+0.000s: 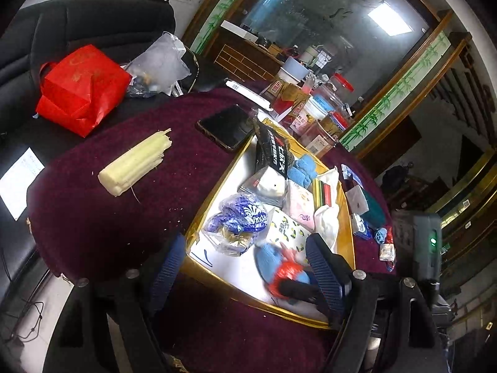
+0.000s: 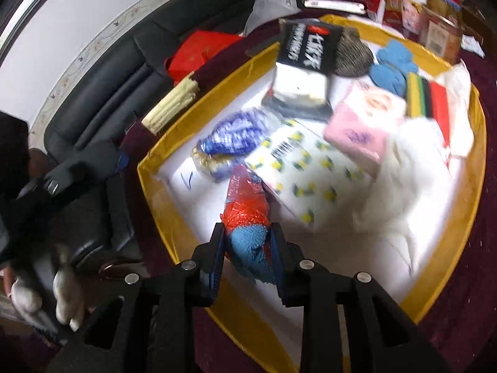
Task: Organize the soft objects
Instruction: 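Lower the Vinda bag into the tray with left tool while right tool places the red-wrapped cloth there, then move both tools back over the items on the table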
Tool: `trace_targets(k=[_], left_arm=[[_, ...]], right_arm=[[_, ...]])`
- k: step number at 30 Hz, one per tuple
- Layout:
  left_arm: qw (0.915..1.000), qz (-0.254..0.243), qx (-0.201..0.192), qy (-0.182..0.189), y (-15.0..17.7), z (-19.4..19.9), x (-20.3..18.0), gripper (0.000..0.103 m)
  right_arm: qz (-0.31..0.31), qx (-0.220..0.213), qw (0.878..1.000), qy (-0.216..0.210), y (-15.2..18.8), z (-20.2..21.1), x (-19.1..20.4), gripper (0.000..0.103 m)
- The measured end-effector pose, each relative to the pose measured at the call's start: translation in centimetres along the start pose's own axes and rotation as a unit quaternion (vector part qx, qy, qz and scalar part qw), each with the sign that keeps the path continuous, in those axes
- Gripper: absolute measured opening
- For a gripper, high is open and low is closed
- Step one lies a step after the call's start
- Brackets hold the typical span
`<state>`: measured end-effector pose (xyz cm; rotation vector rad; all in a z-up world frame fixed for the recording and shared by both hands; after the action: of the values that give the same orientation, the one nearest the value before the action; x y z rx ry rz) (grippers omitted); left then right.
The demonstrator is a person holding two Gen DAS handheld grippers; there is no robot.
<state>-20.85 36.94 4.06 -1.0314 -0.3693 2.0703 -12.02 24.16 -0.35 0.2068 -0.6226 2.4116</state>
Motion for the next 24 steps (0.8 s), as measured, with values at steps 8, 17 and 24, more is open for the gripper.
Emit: trace_targets(k=[8,17,24], left_arm=[[0.9998,0.011,-0.008,-0.016,0.0,1.0,0.4,0.089],[0.9995,-0.027,-0.004,0.013,1.1,0.3,-3.4,0.093],[0.993,-0.108,0.018,0.045,3.2,-1.0,-10.7,0.098]], right_arm=[[0.006,-0.052,0.998,0.017,1.0,3.1,-0.3,0.058],[-0.037,-0.189,0.97,0.145,7.1,14.7,-7.9,0.082],[-0.2,-0.217,0.938,0.182,13.8,20.5,-21.0,0.09]])
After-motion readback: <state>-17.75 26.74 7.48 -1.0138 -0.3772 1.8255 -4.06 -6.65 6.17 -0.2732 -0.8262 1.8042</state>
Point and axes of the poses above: each gripper's, at about its wrist camera, not at the fingertips, and z roughly against the way its jaws point, x to its left, y to its underside, the point moved 2 cm from there along -z, roughly the way its jaws point
